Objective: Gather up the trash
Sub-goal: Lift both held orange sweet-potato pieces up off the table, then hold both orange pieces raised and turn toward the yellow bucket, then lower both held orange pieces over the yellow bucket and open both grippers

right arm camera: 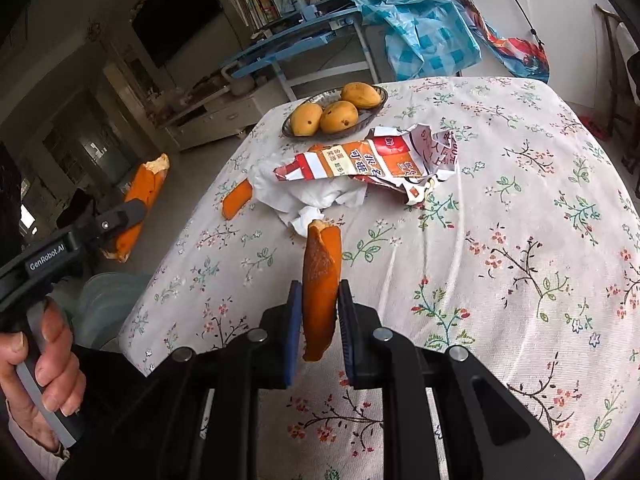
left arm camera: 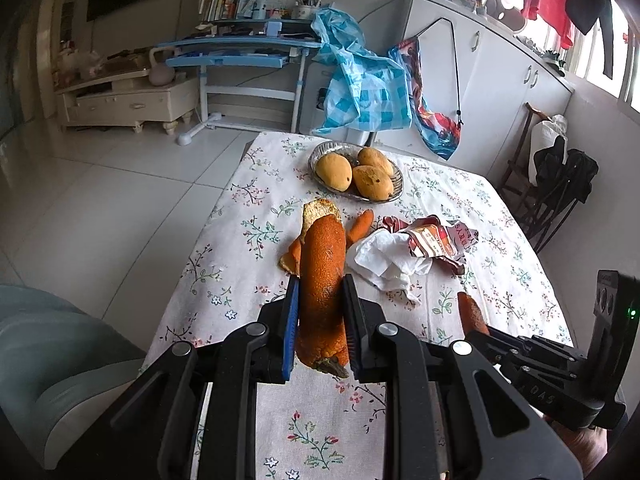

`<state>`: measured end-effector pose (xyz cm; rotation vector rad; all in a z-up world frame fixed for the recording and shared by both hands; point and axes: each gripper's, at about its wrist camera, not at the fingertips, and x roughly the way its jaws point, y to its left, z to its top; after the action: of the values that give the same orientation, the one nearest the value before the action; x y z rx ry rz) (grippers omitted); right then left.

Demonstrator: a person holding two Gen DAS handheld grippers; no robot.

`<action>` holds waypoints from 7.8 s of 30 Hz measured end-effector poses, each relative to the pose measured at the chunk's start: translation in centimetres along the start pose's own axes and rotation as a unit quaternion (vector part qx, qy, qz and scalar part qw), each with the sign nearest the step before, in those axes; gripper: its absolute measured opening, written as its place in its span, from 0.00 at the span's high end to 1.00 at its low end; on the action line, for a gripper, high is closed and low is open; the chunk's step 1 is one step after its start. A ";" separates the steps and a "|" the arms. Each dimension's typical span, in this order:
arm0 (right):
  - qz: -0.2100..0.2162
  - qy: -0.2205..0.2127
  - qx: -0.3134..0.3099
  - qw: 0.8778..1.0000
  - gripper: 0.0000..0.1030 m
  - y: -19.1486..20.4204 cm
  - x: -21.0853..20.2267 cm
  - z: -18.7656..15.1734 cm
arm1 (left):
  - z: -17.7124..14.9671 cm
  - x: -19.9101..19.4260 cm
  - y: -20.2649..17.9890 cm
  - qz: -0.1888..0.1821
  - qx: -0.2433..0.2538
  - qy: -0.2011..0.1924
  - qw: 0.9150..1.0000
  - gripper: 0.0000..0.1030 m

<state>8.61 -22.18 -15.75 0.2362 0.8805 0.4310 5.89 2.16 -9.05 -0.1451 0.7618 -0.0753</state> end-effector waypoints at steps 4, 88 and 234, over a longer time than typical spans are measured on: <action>-0.018 0.008 -0.005 1.000 0.81 -0.1 0.2 -0.2 | -0.3 1.0 -0.1 -0.002 0.001 0.019 1.000 0.81; -0.094 0.027 -0.105 0.990 0.60 2.3 1.8 -1.7 | -4.7 6.6 -3.3 0.053 0.069 0.094 0.992 0.68; 0.014 0.053 -0.175 0.983 0.81 8.9 -3.6 -8.4 | -7.2 -3.0 0.0 -0.071 0.011 0.060 0.996 0.80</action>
<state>-2.35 -15.68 -15.08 -0.0982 0.8899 0.6204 -1.22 1.75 -12.16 -0.1745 0.8699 -0.2290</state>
